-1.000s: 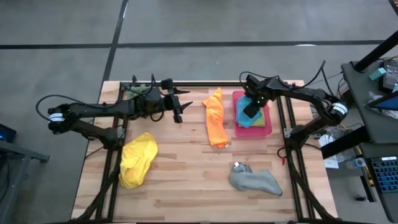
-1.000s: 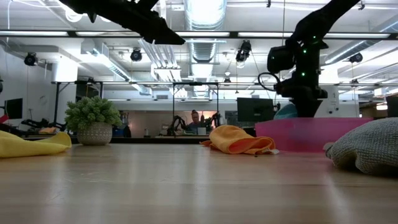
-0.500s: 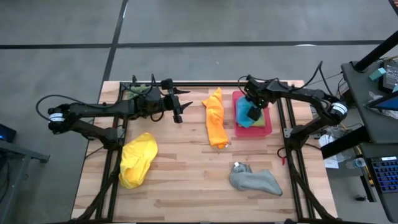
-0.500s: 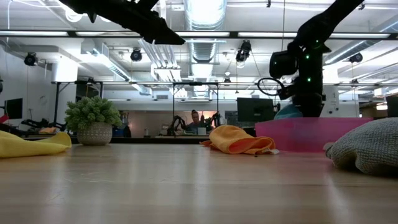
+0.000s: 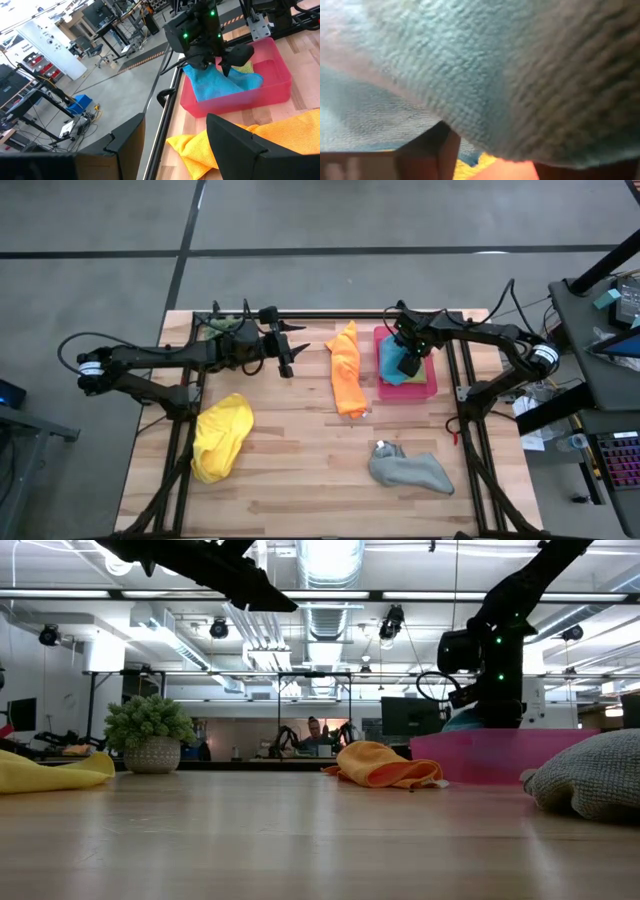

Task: Fold microfiber towels
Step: Put the blue microfiber cloth into the pink bin

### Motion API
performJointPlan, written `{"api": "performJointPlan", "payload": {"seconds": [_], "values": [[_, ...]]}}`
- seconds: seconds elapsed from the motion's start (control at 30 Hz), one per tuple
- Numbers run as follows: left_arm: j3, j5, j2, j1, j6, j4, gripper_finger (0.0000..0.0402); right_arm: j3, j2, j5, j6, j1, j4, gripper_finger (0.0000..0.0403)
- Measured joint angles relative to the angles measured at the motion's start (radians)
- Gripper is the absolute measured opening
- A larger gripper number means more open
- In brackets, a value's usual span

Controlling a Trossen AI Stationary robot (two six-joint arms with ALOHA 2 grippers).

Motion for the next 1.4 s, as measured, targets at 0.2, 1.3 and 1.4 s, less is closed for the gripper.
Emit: {"api": "performJointPlan", "payload": {"seconds": [0.2,1.3,1.4], "values": [[0.000,0.000,0.000,0.000,0.000,0.000,0.0196,0.000,-0.002,-0.064,0.001,0.000,-0.005,0.0055],[0.000,0.000,0.000,0.000,0.024,0.001,0.0196,0.199,-0.117,-0.290,0.589,0.102,-0.447,0.0013],[0.000,0.000,0.000,0.000,0.024,0.001,0.0196,0.149,-0.117,-0.288,0.623,0.101,-0.418,0.0013]]}}
